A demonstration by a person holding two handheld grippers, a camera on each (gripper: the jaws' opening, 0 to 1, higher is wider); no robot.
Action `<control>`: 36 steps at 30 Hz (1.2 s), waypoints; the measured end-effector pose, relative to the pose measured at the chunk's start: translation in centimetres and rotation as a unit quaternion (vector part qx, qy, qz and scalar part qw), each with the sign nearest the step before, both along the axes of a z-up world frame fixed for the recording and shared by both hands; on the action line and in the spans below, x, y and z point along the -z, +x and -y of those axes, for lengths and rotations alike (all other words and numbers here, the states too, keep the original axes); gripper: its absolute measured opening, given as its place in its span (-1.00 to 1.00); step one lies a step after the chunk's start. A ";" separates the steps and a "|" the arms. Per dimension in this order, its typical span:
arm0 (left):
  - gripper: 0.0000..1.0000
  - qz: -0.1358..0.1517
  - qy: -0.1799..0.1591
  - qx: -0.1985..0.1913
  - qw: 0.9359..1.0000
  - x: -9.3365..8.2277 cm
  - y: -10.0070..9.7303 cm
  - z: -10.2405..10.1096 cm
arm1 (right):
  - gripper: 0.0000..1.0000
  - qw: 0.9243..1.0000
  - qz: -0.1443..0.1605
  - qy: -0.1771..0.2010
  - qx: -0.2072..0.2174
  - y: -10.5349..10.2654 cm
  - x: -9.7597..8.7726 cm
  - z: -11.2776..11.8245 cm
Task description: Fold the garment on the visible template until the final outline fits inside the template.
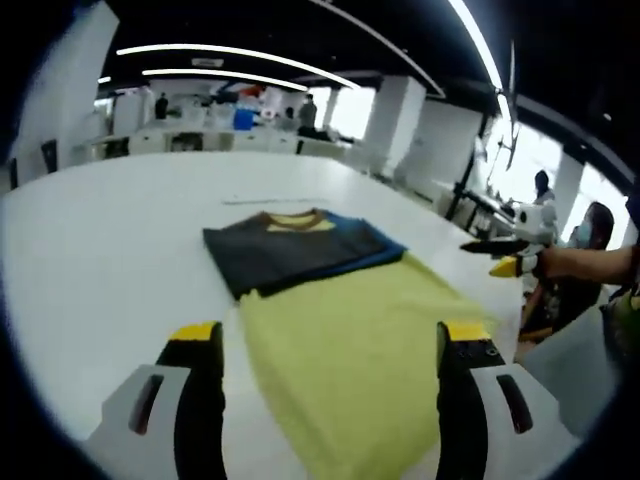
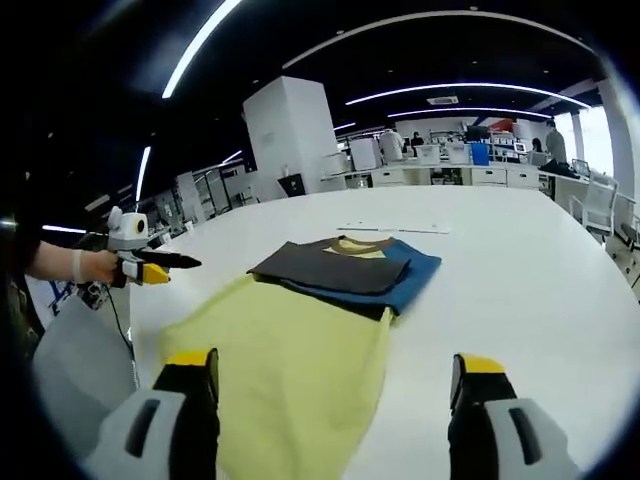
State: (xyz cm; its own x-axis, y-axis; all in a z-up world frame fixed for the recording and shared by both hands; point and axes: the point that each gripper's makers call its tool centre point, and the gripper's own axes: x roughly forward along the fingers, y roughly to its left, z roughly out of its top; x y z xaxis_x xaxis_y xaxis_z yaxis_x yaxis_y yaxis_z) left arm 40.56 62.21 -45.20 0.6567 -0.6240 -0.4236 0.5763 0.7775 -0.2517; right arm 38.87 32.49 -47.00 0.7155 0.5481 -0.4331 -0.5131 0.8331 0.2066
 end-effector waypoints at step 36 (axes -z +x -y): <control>-0.02 -0.136 0.069 0.023 0.988 6.0 -8.5 -5.1 | -0.06 0.994 -0.085 -0.036 -0.054 -8.8 4.0 1.6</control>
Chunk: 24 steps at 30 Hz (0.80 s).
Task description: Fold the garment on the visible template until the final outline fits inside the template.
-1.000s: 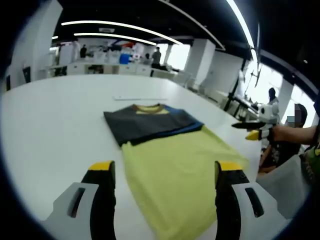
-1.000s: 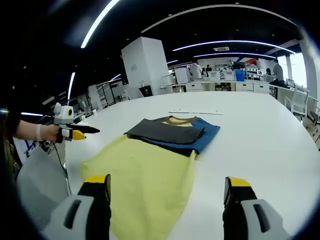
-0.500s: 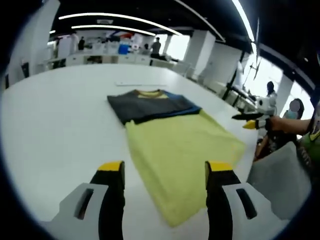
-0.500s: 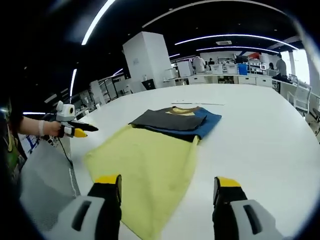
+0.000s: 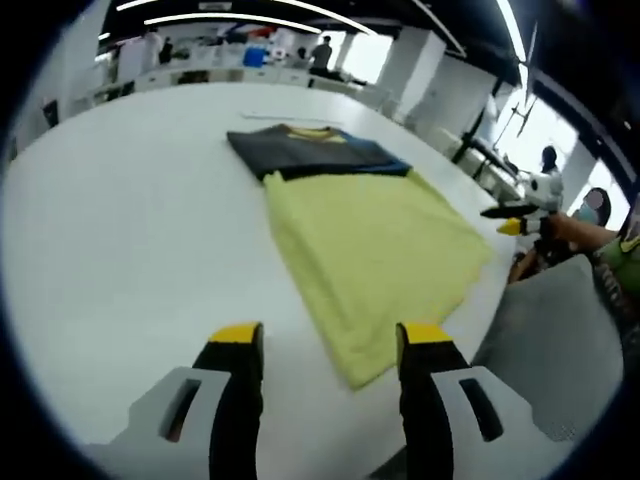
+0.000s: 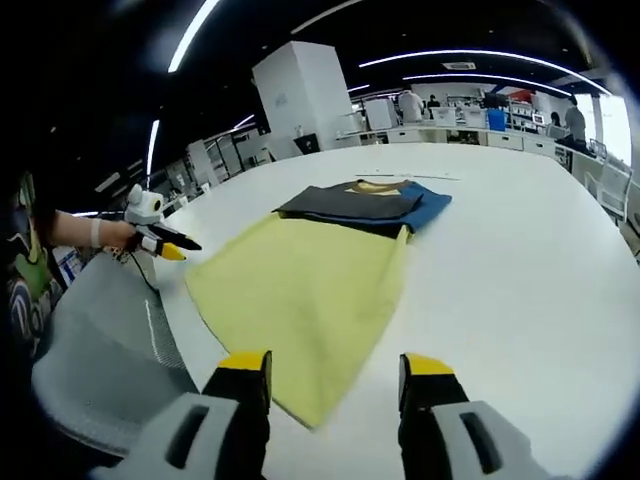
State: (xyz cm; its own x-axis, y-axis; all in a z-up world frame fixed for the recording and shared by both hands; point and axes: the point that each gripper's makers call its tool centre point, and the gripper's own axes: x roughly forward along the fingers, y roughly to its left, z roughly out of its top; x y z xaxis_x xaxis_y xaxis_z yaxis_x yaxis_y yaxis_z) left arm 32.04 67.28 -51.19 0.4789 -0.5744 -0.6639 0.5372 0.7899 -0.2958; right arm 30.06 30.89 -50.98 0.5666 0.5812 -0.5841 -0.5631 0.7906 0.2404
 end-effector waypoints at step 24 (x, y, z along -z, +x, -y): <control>-0.49 -0.045 -0.022 -0.007 0.999 1.3 -2.0 -0.6 | -0.74 0.999 -0.054 0.008 0.003 -2.6 2.6 0.2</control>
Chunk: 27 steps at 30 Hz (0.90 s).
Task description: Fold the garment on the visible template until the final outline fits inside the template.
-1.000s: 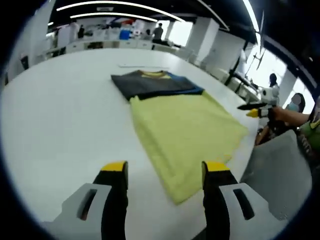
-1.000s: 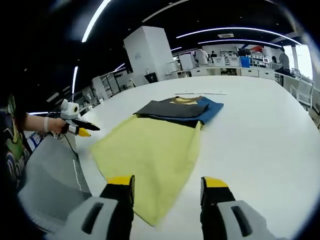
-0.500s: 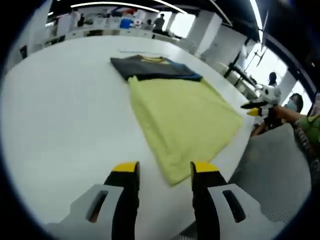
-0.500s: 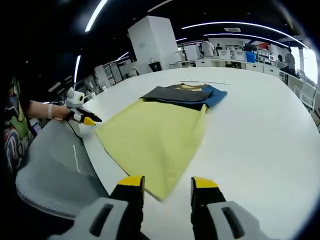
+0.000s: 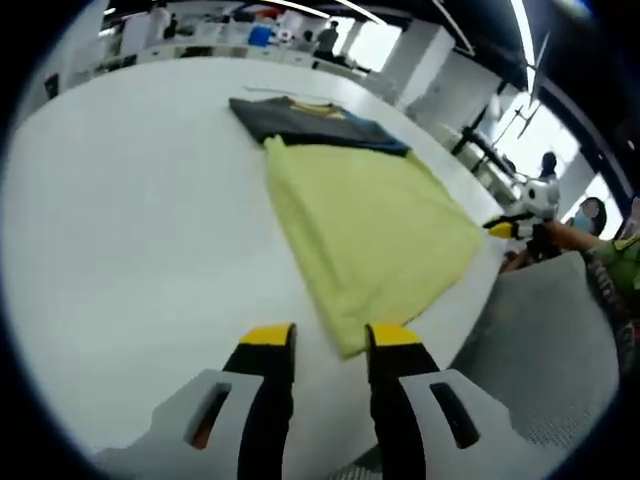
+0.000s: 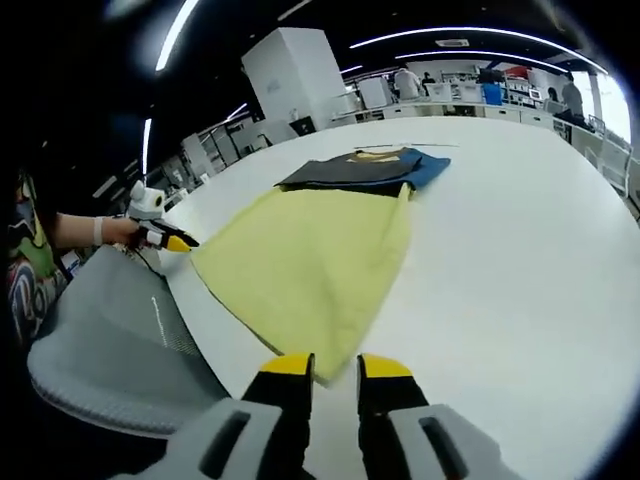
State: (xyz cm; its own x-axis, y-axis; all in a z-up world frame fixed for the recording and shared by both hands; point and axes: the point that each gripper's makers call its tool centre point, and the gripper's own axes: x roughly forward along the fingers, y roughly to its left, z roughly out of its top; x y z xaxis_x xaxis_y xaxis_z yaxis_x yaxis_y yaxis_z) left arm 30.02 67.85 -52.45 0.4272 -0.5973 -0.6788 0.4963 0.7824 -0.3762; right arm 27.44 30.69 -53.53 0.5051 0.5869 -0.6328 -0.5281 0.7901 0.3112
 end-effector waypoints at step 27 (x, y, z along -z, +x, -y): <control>-1.00 -0.051 -0.026 0.019 0.998 0.1 -0.9 0.7 | -1.00 0.999 -0.022 0.037 0.008 -0.3 -0.9 -1.1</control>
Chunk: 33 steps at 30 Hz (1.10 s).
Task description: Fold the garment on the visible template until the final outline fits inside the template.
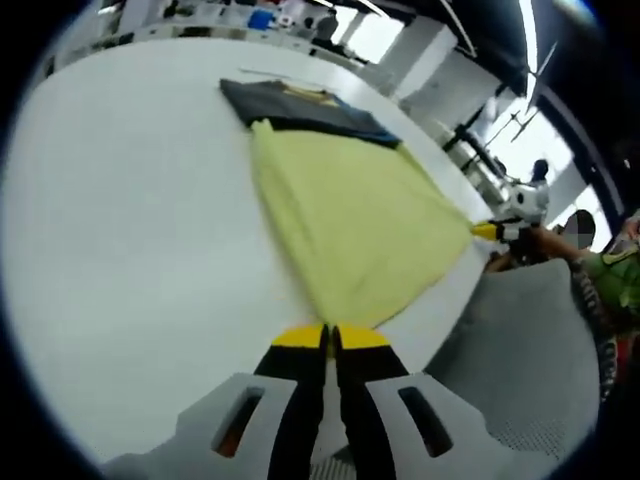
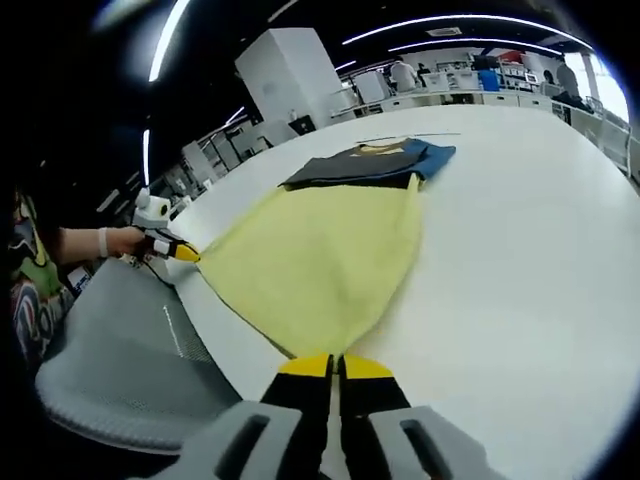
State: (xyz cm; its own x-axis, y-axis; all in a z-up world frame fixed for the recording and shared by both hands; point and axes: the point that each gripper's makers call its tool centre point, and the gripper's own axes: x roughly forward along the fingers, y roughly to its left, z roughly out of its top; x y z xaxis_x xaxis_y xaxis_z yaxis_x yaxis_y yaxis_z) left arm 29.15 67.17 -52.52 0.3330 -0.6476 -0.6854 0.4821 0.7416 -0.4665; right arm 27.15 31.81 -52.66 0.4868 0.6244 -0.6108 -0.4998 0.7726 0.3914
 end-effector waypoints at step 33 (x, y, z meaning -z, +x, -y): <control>-1.00 -0.063 -0.053 0.026 0.996 -5.3 -3.1 2.2 | -1.00 0.993 -0.037 0.099 0.046 -1.5 -5.6 0.6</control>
